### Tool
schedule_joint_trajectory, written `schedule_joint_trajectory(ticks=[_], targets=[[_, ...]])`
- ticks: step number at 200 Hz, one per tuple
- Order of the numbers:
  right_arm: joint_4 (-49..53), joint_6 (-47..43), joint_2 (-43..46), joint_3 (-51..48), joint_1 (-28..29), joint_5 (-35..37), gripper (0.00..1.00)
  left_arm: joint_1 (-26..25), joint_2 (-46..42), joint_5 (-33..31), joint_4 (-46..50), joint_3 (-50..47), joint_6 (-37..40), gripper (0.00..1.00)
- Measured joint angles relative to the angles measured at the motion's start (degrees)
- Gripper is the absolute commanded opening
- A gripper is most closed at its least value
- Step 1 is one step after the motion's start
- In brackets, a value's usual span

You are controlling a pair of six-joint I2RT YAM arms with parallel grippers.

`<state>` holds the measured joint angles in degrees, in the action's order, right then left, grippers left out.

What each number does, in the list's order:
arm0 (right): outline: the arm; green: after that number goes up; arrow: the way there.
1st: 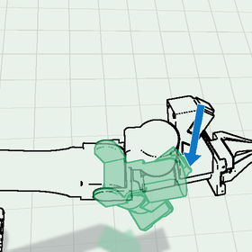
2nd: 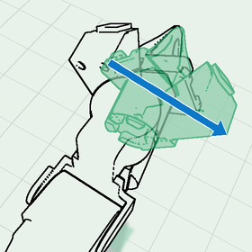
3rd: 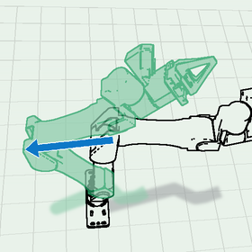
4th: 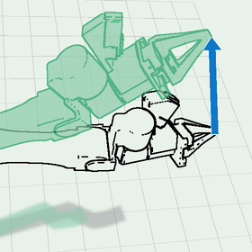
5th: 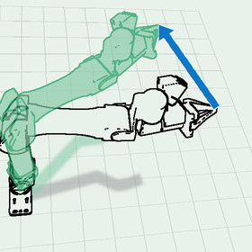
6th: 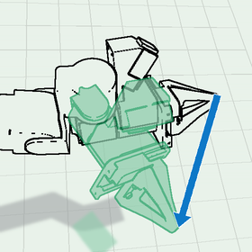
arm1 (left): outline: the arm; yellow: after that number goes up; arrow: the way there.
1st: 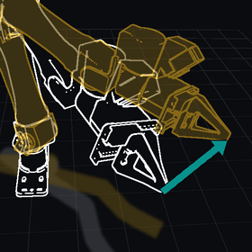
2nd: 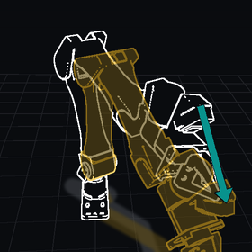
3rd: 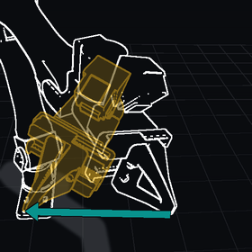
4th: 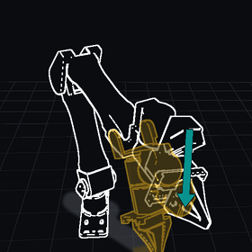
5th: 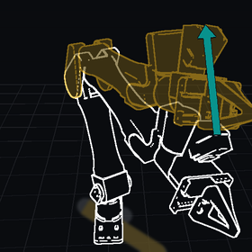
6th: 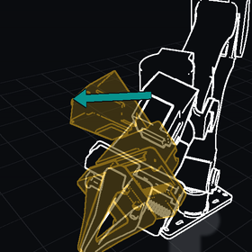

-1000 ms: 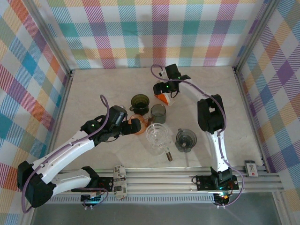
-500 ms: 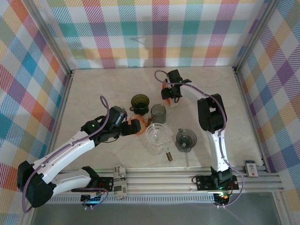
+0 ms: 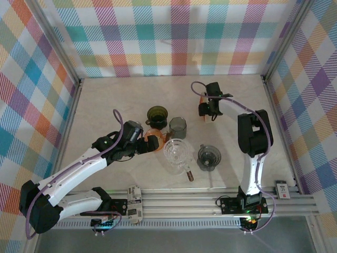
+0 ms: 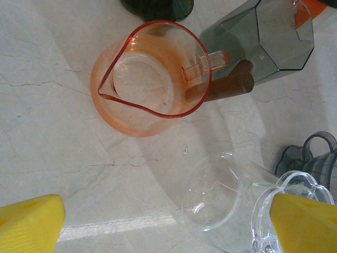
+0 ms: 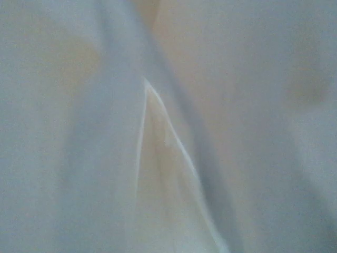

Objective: Place the coffee filter in the dripper

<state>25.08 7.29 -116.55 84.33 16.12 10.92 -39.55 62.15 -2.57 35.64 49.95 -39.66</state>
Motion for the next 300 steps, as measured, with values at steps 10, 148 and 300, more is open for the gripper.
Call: schedule_joint_trajectory(ticks=[10, 148, 300], targets=[[0.0, 0.0, 0.4, -0.7, 0.0, 0.0, 0.81, 0.0, 0.0, 0.2, -0.1, 0.0, 0.0, 1.00], [-2.0, 9.5, 22.1, -9.8, 0.1, -6.1, 0.74, 0.0, -4.1, -0.9, -1.6, -2.0, 0.0, 1.00], [5.3, 9.8, 10.9, 3.9, 4.3, -0.3, 0.38, 0.1, -3.7, -3.1, -2.5, -4.5, 0.5, 1.00]])
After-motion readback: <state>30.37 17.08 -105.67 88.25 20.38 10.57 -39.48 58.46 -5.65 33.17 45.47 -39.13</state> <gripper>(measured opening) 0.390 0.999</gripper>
